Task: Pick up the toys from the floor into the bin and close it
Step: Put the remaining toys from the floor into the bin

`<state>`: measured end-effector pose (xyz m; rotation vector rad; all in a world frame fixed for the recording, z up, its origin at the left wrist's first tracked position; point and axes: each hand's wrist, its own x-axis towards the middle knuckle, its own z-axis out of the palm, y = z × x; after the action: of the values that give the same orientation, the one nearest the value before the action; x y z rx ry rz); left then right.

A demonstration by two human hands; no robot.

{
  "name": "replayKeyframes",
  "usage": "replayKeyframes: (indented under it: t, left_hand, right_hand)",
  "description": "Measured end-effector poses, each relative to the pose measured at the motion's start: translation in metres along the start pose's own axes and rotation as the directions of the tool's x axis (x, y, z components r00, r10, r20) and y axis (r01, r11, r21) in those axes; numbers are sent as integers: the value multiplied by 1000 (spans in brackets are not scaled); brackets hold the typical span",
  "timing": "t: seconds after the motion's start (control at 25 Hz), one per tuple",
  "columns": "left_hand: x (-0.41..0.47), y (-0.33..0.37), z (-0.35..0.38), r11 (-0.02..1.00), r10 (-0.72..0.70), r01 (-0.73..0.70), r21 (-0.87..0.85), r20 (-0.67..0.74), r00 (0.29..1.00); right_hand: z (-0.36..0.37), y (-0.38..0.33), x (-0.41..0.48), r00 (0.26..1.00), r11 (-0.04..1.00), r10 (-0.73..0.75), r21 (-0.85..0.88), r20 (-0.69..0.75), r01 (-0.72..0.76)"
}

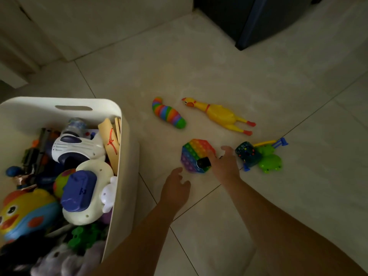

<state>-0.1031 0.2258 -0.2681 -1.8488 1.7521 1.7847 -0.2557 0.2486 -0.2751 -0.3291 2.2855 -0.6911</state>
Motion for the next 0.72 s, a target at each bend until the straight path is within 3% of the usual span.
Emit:
replayKeyframes:
  t: [0.08, 0.24, 0.32, 0.44, 0.48, 0.56, 0.64, 0.72]
  left_hand:
    - [3, 7, -3, 972, -57, 71, -223, 67, 996]
    - [19, 17, -10, 854, -111, 169, -492, 146, 983]
    - [25, 25, -12, 779, -137, 224, -585, 190, 972]
    - [32, 35, -13, 681, -167, 280, -677, 228, 959]
    - [31, 37, -13, 676, -155, 268, -686, 222, 963]
    - [20, 47, -14, 798, -104, 189, -573, 178, 978]
    - [3, 58, -18, 931, -27, 44, -361, 52, 998]
    - [-17, 67, -29, 959, 118, -133, -252, -76, 990]
  right_hand:
    - [4, -2, 6, 995, 988, 70, -145, 64, -60]
    - [12, 10, 8, 990, 977, 106, -192, 88, -88]
    - [15, 12, 7, 995, 990, 57, -132, 83, -46]
    - [15, 10, 3, 990, 992, 63, 98, 125, -76]
    - [13, 8, -1, 983, 980, 69, 171, 169, -98]
    - [8, 5, -11, 964, 944, 80, 293, 252, -155]
    - [0, -2, -22, 952, 894, 72, 403, 299, -194]
    - [-11, -19, -38, 946, 856, 12, 486, 324, -177]
